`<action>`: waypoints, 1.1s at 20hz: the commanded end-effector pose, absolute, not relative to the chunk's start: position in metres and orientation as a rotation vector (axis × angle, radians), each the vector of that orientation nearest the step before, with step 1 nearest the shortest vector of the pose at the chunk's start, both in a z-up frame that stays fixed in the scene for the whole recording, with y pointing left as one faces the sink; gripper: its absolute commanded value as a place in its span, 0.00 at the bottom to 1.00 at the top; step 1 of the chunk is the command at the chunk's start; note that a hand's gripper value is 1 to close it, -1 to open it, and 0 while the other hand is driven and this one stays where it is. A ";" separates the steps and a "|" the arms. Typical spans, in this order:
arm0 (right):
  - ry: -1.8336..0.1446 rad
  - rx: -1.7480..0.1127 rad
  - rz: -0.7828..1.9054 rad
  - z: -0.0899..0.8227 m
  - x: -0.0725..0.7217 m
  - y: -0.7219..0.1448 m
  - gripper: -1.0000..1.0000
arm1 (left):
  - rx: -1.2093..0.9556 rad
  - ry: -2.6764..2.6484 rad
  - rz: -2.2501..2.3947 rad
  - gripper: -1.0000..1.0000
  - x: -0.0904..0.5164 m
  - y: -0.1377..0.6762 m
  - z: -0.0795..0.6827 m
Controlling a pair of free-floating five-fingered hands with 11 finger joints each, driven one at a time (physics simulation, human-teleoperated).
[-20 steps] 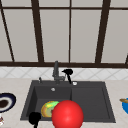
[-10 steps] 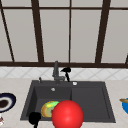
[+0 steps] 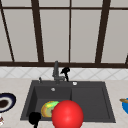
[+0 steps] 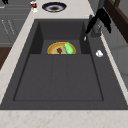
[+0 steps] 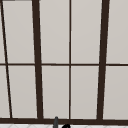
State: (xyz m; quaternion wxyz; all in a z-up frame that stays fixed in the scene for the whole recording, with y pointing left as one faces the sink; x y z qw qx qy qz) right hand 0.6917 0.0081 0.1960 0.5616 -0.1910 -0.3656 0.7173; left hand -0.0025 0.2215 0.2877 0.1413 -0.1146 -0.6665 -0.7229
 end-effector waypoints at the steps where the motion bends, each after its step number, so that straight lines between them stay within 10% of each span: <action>1: -0.736 -0.388 1.725 0.186 0.707 0.012 0.00 | -0.331 -1.924 -2.087 0.50 -0.002 0.221 0.288; 5: -0.668 -0.345 1.721 0.174 0.718 0.019 0.00 | -0.331 -1.924 -2.087 0.50 -0.002 0.221 0.288; 6: -0.652 -0.339 1.722 0.171 0.721 0.020 1.00 | -0.331 -1.924 -2.087 0.50 -0.002 0.221 0.288; 22: -0.645 -0.344 1.652 0.156 0.730 0.016 1.00 | -0.331 -1.924 -2.087 0.50 -0.002 0.221 0.288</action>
